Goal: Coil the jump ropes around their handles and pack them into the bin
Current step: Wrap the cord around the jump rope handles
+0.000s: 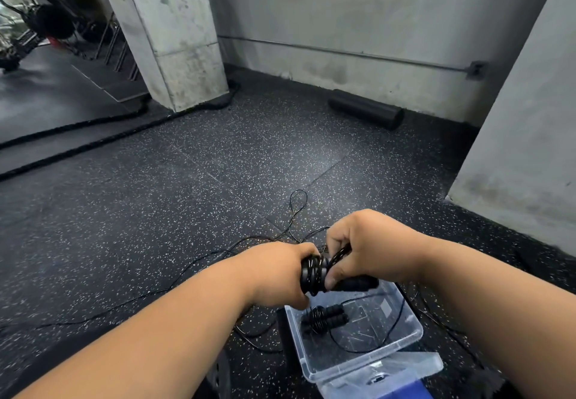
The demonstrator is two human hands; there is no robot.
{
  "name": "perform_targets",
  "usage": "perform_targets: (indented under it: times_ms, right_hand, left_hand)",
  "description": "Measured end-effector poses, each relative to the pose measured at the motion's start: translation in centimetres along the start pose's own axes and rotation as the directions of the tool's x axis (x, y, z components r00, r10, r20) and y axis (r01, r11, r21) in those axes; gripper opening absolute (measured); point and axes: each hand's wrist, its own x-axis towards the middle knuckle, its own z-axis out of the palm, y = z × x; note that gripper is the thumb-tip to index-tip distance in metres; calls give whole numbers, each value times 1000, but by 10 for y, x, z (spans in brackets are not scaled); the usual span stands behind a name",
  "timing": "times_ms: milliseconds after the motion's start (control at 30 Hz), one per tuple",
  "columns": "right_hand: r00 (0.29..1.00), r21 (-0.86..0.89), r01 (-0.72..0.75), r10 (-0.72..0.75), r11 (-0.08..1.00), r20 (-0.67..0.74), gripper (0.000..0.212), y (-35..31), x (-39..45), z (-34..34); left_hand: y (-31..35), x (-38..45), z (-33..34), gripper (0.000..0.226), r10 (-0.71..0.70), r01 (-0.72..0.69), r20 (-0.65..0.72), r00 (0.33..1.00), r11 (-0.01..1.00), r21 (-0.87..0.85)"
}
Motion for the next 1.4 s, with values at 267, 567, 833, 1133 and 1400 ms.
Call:
perform_targets:
  times_ms: [267, 567, 833, 1133, 1400]
  right_hand:
    - [998, 567, -57, 33, 822, 52, 34, 25, 6, -4]
    - [988, 228, -153, 149, 962, 35, 25, 16, 7, 35]
    - [987, -328, -5, 57, 945, 147, 11, -4, -6, 25]
    - [999, -33, 26, -24, 999, 45, 29, 0, -5, -9]
    - [988, 458, -149, 119, 876, 93, 15, 61, 9, 7]
  left_hand:
    - [5, -10, -3, 64, 185, -195, -64, 981, 882, -429]
    - [-9, 9, 3, 96, -178, -178, -322, 930, 548, -817]
    - [-23, 19, 13, 71, -207, 152, -207, 956, 956, -252]
    - [14, 10, 23, 63, 166, -157, -136, 977, 984, 81]
    - [26, -5, 11, 52, 111, -230, -227, 967, 763, -604]
